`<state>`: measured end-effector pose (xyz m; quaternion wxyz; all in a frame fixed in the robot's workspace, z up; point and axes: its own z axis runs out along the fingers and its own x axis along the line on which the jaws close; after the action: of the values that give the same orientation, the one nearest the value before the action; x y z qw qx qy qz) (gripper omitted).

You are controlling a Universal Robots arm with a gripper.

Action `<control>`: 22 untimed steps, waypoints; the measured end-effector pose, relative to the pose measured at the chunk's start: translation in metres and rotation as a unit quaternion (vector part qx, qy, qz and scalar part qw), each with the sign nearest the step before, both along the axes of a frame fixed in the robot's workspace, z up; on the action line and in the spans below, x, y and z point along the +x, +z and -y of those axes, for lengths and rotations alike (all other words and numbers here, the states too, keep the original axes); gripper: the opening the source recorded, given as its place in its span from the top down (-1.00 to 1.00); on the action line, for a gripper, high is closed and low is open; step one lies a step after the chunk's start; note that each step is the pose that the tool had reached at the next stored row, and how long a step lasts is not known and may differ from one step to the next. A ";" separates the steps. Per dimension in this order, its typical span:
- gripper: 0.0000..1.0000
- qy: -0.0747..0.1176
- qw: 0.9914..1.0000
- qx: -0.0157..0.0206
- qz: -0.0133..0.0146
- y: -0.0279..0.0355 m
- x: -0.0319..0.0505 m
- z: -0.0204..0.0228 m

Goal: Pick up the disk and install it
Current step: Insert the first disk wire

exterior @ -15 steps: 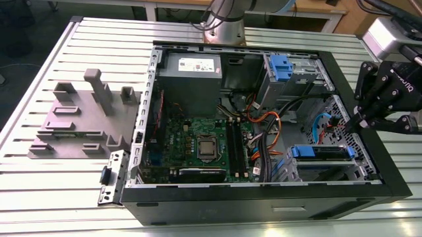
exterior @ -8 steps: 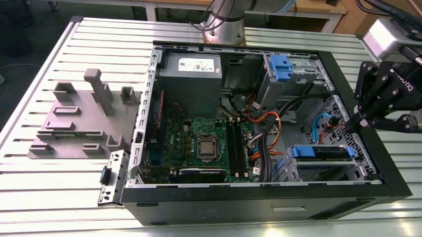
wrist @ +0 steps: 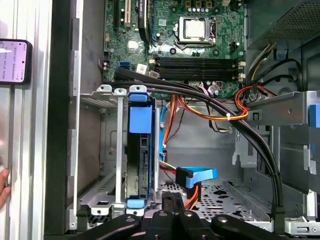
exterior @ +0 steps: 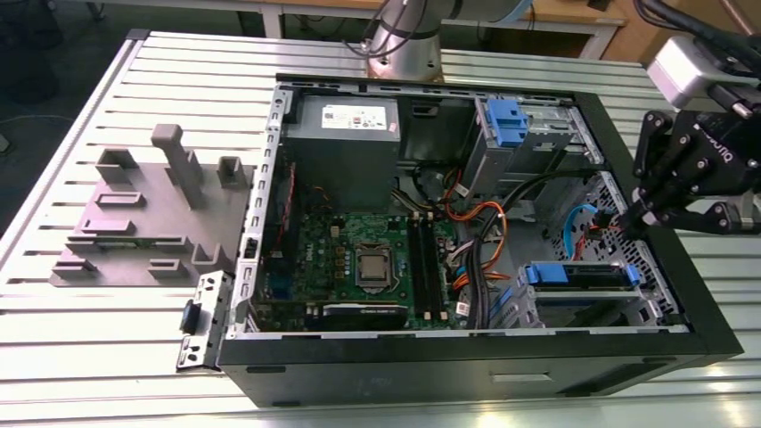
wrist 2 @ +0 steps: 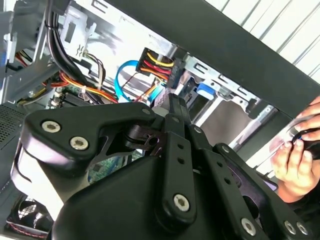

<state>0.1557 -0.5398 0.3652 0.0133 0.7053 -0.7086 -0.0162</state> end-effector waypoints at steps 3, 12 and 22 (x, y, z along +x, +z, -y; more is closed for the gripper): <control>0.79 0.000 1.000 -0.006 -0.005 -0.0006 0.0027 -0.0027; 0.79 0.000 0.999 -0.031 -0.007 -0.0007 0.0030 -0.0049; 0.79 0.000 0.999 -0.037 -0.007 -0.0006 0.0029 -0.0050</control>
<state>0.1586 -0.5348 0.3646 0.0438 0.7042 -0.7087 0.0051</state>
